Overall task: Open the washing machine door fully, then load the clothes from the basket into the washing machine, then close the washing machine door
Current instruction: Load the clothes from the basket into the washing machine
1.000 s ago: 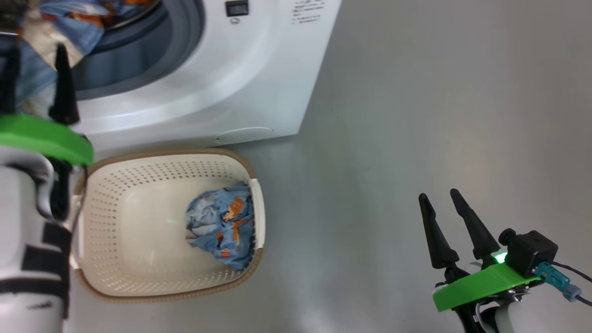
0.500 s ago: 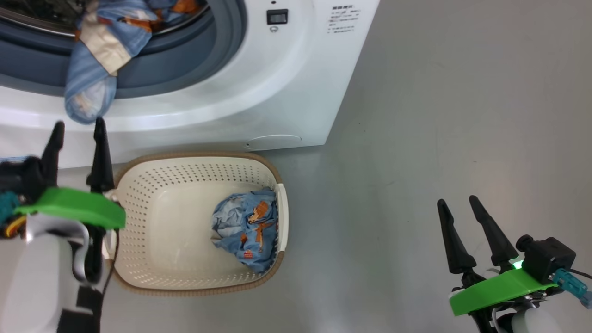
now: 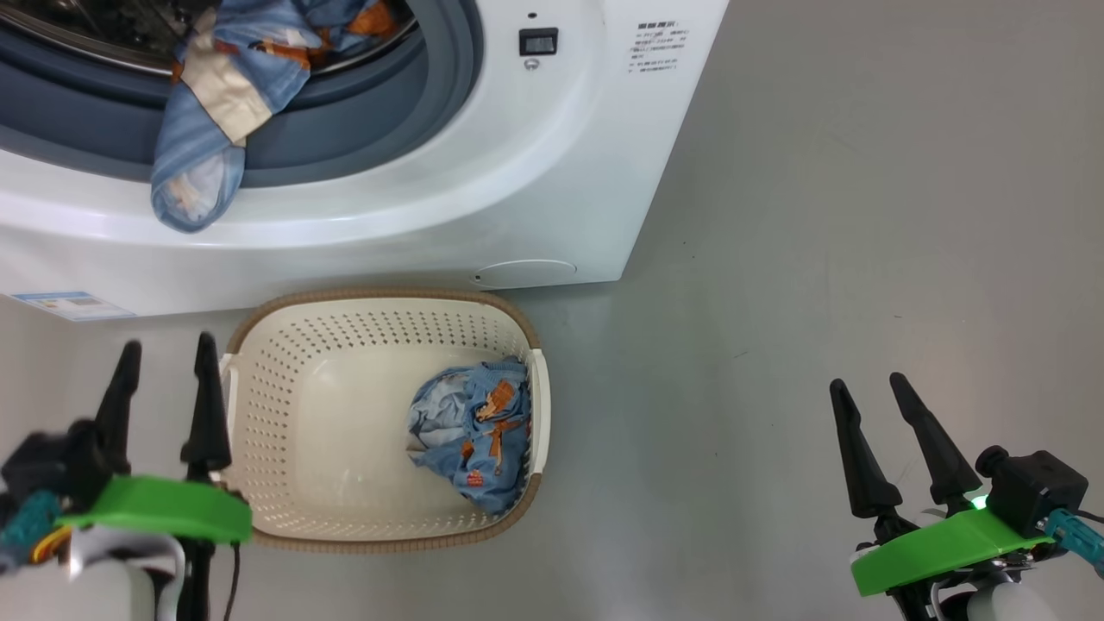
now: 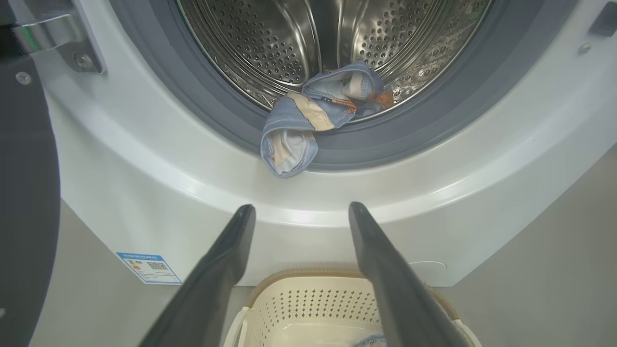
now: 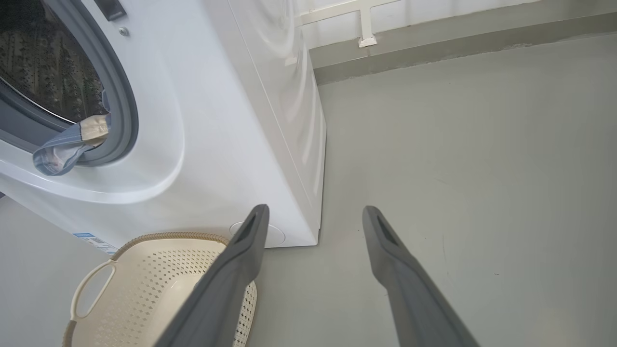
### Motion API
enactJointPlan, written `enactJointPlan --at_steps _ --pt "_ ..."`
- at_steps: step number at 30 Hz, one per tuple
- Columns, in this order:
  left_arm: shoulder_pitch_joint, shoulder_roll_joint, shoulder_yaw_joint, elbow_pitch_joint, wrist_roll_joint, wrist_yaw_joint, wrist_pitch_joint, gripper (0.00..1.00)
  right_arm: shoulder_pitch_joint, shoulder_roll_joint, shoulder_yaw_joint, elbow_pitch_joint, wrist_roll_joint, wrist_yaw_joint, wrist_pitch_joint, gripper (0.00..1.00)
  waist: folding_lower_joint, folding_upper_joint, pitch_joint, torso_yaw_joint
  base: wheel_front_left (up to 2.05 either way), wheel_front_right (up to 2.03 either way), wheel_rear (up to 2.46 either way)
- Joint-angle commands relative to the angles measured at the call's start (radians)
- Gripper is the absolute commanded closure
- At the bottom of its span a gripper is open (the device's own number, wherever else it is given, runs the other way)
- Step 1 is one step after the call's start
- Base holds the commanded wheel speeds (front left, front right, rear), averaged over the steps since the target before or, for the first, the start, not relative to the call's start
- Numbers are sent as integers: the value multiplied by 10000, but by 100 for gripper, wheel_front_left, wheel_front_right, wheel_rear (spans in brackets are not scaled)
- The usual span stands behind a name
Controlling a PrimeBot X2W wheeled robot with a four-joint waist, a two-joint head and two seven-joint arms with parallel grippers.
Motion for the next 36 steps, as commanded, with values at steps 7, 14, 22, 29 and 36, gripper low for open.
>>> enactJointPlan --at_steps 7,14,22,29,36 --pt "664 -90 608 -822 120 -15 -55 0 140 -145 187 -246 -12 27 -120 0 0 0 55 28 0 0 0" --pt "424 -78 660 -692 130 -15 -55 0 78 -121 182 -261 -26 27 -120 0 0 0 132 8 0 0 0" --pt "-250 156 519 -122 17 -15 -55 0 29 -62 228 -273 -50 27 -120 0 0 0 274 -12 0 0 0" --pt "-1409 533 249 795 -93 -15 -55 0 -117 -12 373 -243 -61 27 -120 0 0 0 473 -97 0 0 0" --pt "-2783 956 183 2221 -214 -15 -55 0 -244 99 630 -207 -66 27 -120 0 0 0 677 -366 0 0 0"
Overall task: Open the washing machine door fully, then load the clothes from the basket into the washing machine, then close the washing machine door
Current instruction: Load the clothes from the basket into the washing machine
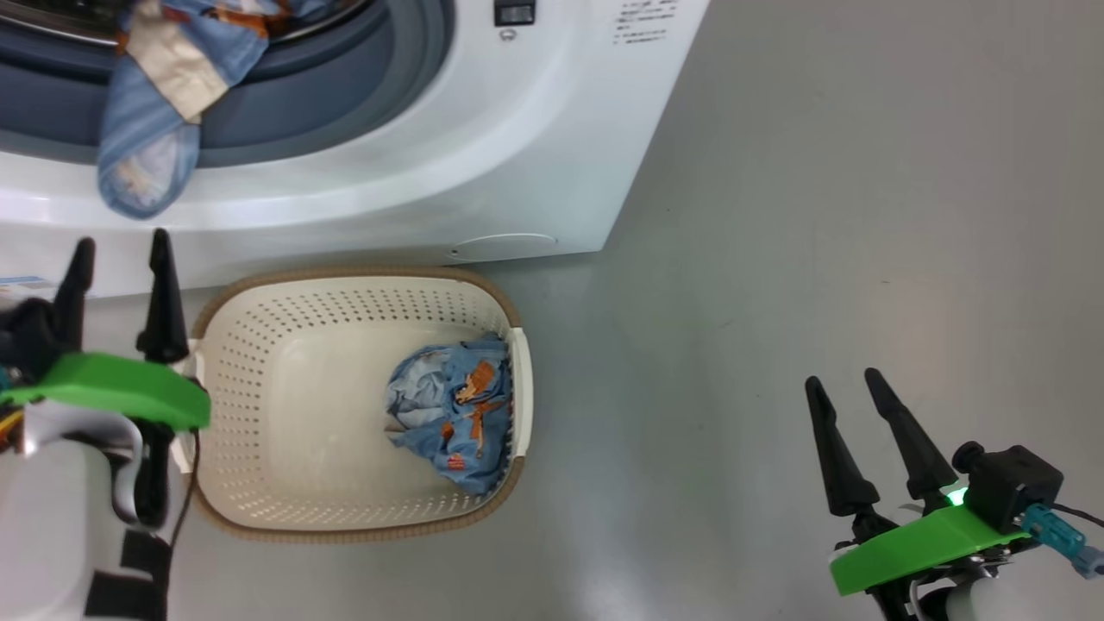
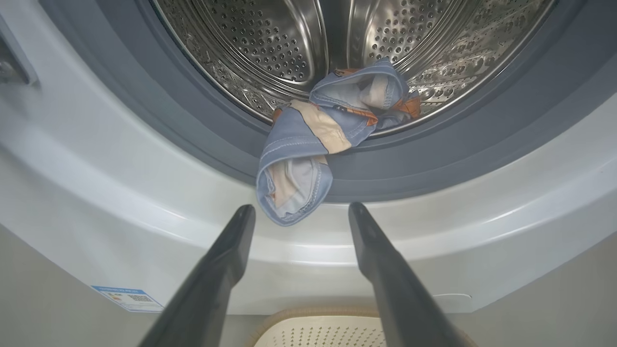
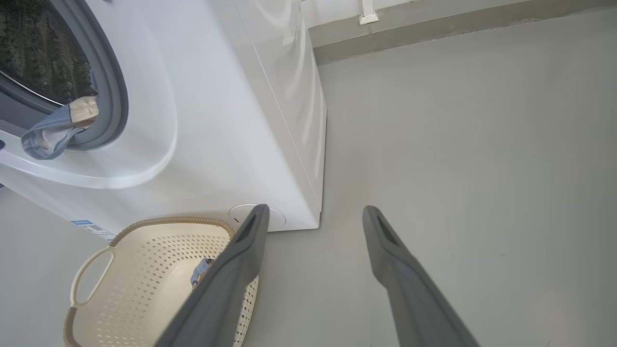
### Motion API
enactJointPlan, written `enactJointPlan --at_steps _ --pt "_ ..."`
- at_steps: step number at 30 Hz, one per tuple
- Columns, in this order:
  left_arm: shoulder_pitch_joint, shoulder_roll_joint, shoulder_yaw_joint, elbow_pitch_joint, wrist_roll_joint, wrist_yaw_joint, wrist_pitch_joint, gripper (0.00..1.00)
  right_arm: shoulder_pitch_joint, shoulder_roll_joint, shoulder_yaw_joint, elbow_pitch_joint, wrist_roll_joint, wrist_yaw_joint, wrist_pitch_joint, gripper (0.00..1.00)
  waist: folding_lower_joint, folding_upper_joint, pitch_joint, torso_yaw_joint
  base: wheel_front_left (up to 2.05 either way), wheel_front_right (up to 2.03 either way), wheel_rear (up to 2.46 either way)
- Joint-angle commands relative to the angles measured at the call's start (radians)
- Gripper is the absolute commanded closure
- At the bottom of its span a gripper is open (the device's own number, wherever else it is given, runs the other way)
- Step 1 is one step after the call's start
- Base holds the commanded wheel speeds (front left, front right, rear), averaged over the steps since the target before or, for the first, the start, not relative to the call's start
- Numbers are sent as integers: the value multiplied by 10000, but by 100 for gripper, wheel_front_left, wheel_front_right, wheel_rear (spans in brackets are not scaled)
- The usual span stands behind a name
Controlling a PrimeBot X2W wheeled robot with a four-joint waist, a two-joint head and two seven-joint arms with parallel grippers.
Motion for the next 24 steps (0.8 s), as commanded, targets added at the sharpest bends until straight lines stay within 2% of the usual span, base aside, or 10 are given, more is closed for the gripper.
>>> enactJointPlan --at_steps 1,12,23,24 --pt "-251 477 257 -5 -25 -15 -53 0 -134 6 308 -179 -58 29 -120 0 0 -1 65 -115 0 0 0" --pt "-1738 1147 608 2072 121 -15 -53 0 -203 90 525 -212 -37 29 -120 0 0 -1 345 -534 0 0 0" --pt "-2545 1538 588 2873 307 -15 -53 0 -359 145 568 -295 -37 29 -120 0 0 -1 659 -787 0 0 0" --pt "-2600 1547 560 2913 298 -15 -53 3 -369 153 555 -301 -41 29 -120 0 0 -1 681 -790 0 0 0"
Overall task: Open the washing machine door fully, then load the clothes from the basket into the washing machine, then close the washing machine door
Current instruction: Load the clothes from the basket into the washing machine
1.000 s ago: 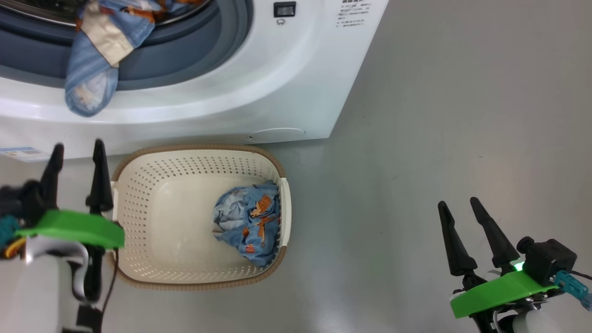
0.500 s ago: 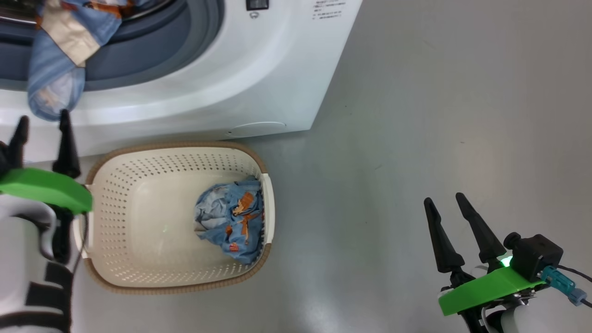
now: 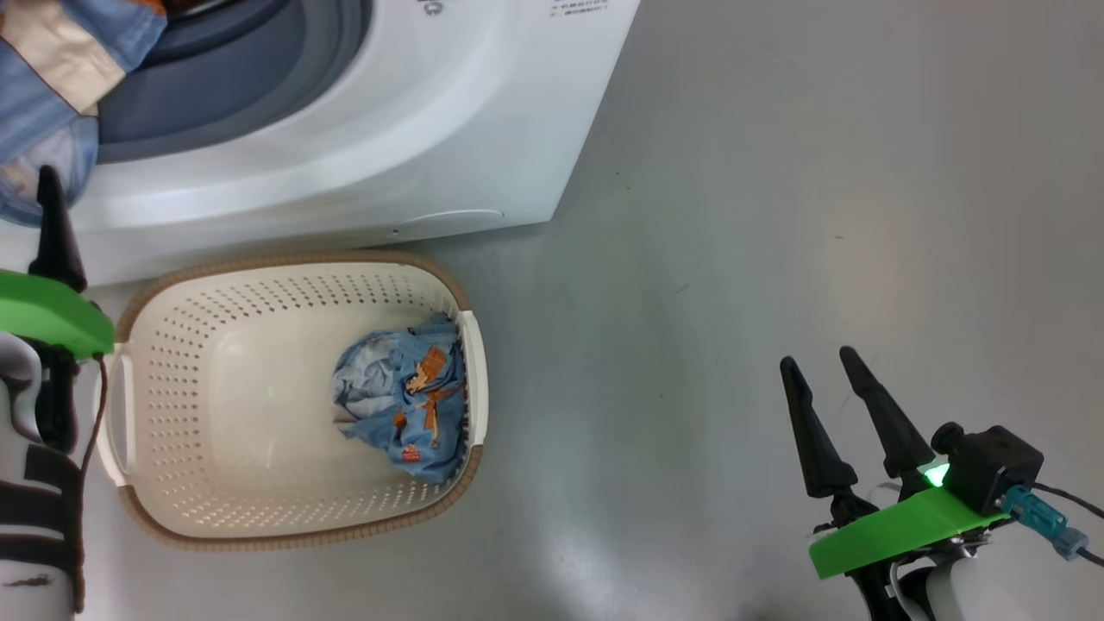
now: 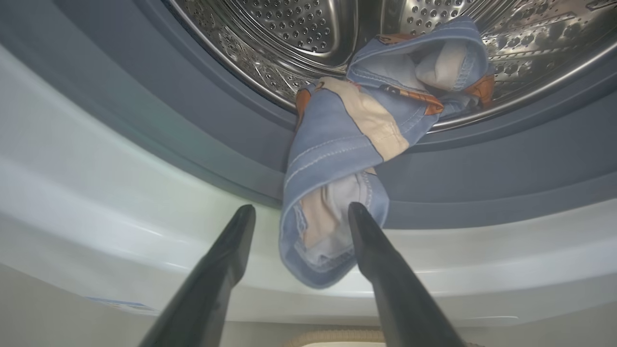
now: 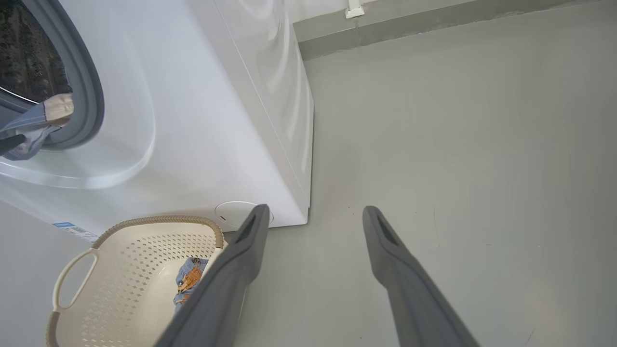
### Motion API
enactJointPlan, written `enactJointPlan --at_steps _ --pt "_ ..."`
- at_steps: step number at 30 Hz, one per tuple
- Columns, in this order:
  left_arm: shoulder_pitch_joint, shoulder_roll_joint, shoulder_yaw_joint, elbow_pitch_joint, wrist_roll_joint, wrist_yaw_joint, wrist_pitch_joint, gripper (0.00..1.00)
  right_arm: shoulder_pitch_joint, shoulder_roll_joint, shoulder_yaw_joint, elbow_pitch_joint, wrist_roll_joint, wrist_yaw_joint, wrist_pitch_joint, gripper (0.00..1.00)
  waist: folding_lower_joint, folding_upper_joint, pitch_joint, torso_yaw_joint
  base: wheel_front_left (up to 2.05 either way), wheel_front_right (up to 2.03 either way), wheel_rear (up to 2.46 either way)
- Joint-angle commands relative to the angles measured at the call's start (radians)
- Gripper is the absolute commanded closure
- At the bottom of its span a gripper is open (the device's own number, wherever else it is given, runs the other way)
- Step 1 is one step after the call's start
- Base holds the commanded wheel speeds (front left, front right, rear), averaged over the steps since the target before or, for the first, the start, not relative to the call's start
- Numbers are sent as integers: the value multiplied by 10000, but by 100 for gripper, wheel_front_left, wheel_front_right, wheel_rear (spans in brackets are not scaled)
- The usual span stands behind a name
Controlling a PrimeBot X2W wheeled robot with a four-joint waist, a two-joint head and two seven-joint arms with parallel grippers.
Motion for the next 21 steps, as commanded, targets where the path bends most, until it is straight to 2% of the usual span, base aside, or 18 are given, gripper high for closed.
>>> enactJointPlan --at_steps 1,2,3,4,5,15,21 --pt "-157 574 136 -113 80 -15 -53 22 -20 -4 208 -246 -43 29 -120 0 0 0 54 -25 0 0 0" --pt "-189 581 107 -93 79 -15 -53 45 -21 6 205 -251 -50 29 -120 0 0 0 68 -30 0 0 0" --pt "-207 575 58 -72 75 -15 -53 62 -15 22 204 -259 -67 29 -120 0 0 0 73 -31 0 0 0" --pt "-221 572 1 -49 70 -15 -53 87 -9 40 200 -266 -83 29 -120 0 0 0 84 -30 0 0 0" --pt "-239 576 -41 -43 60 -15 -53 100 -11 55 190 -268 -91 29 -120 0 0 0 97 -24 0 0 0" --pt "-431 307 -514 -939 -44 -15 -53 100 -180 202 170 -243 -82 29 -120 0 0 0 256 113 0 0 0" --pt "-1019 630 -1153 -1075 -179 -15 -53 100 -353 287 353 -235 -16 29 -120 0 0 0 398 -100 0 0 0"
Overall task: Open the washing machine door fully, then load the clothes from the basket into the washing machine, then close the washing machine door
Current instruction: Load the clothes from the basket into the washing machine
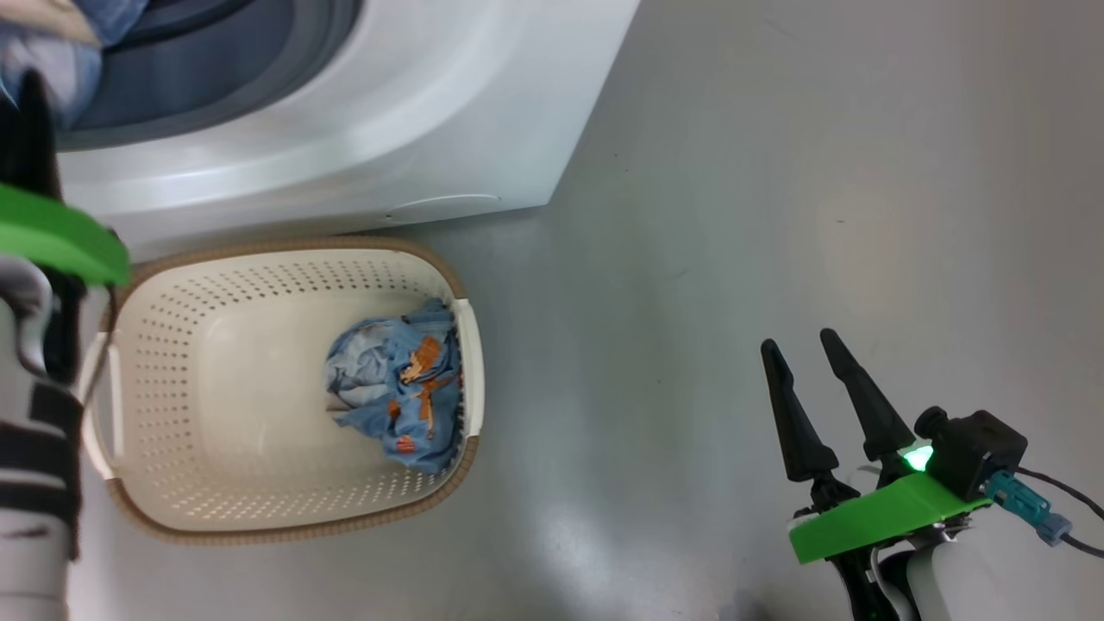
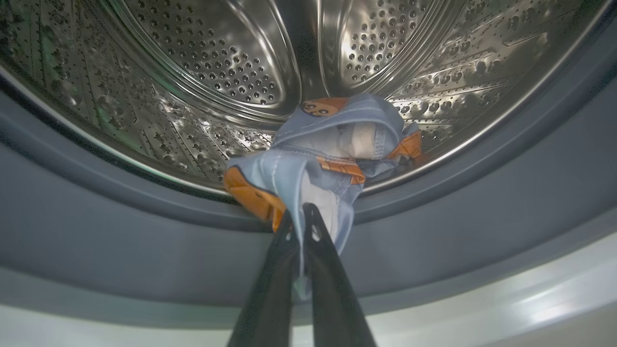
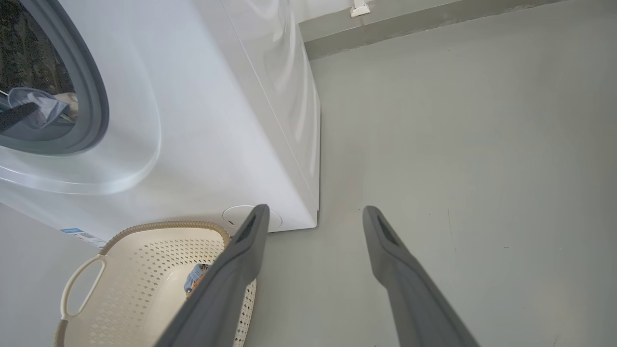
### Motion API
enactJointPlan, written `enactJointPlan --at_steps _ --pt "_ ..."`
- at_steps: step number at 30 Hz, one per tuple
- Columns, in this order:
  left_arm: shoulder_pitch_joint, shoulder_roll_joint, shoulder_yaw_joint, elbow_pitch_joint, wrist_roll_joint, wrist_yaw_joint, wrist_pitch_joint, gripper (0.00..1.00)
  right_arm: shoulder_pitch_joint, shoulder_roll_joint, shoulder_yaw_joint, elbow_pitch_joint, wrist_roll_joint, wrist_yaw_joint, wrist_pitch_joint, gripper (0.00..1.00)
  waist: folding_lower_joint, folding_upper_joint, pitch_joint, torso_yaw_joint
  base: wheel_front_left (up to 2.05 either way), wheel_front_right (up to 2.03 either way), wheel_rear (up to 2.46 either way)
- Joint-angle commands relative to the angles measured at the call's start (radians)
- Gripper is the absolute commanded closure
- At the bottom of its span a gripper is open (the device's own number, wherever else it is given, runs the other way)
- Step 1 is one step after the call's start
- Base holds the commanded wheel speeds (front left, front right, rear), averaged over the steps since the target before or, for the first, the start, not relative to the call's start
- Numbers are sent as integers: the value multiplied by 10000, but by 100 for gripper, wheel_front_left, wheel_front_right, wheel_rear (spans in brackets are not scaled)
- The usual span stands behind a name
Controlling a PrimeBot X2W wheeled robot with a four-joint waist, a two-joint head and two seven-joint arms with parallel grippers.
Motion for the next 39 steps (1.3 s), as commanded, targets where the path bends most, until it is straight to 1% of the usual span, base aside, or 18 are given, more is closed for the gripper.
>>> enactJointPlan --at_steps 1,9,14,17,21,23,24,25,26,27,28,29,33,39 --pt "-387 615 40 -188 -96 -15 -53 100 -50 6 266 -208 1 29 -120 0 0 0 75 -141 0 0 0" --pt "-1955 1218 -808 241 -380 -15 -53 100 -92 112 355 -198 112 29 -120 0 0 0 269 -606 0 0 0" --pt "-2569 1525 -993 220 -340 -15 -53 100 -116 153 485 -167 168 29 -120 0 0 0 303 -898 0 0 0" --pt "-2632 1608 -1429 653 -300 -15 -53 100 -107 165 605 -149 186 29 -120 0 0 0 296 -1050 0 0 0" --pt "-2837 1725 -2153 1661 -418 -15 -53 100 -84 171 690 -135 248 29 -120 0 0 0 277 -1190 0 0 0" --pt "-2923 1753 -2236 1915 -495 -15 -53 100 -81 172 705 -132 268 29 -120 0 0 0 270 -1219 0 0 0" --pt "-3091 1803 -2479 2379 -572 -15 -53 70 -75 173 732 -124 294 29 -120 0 0 0 262 -1267 0 0 0" --pt "-3091 1803 -2479 2379 -572 -15 -53 70 -75 173 732 -124 294 29 -120 0 0 0 262 -1267 0 0 0" --pt "-3183 1834 -2581 2545 -610 -15 -53 57 -75 173 742 -121 305 29 -120 0 0 0 258 -1286 0 0 0" --pt "-3265 1852 -2619 2671 -689 -15 -53 51 -73 173 742 -118 317 29 -120 0 0 0 254 -1296 0 0 0" --pt "-3337 1863 -2659 2765 -765 -15 -53 15 -71 173 734 -120 328 29 -120 0 0 0 254 -1298 0 0 0" --pt "-3396 1873 -2689 2812 -837 -15 -53 0 -70 174 721 -123 341 29 -120 0 0 0 251 -1295 0 0 0" --pt "-3435 1856 -2788 2758 -1060 -15 -53 0 -58 174 668 -119 373 29 -120 0 0 0 207 -1230 0 0 0" --pt "-3084 1727 -2864 2437 -1408 -15 -53 0 -76 175 687 -104 385 29 -120 0 0 0 46 -1074 0 0 0"
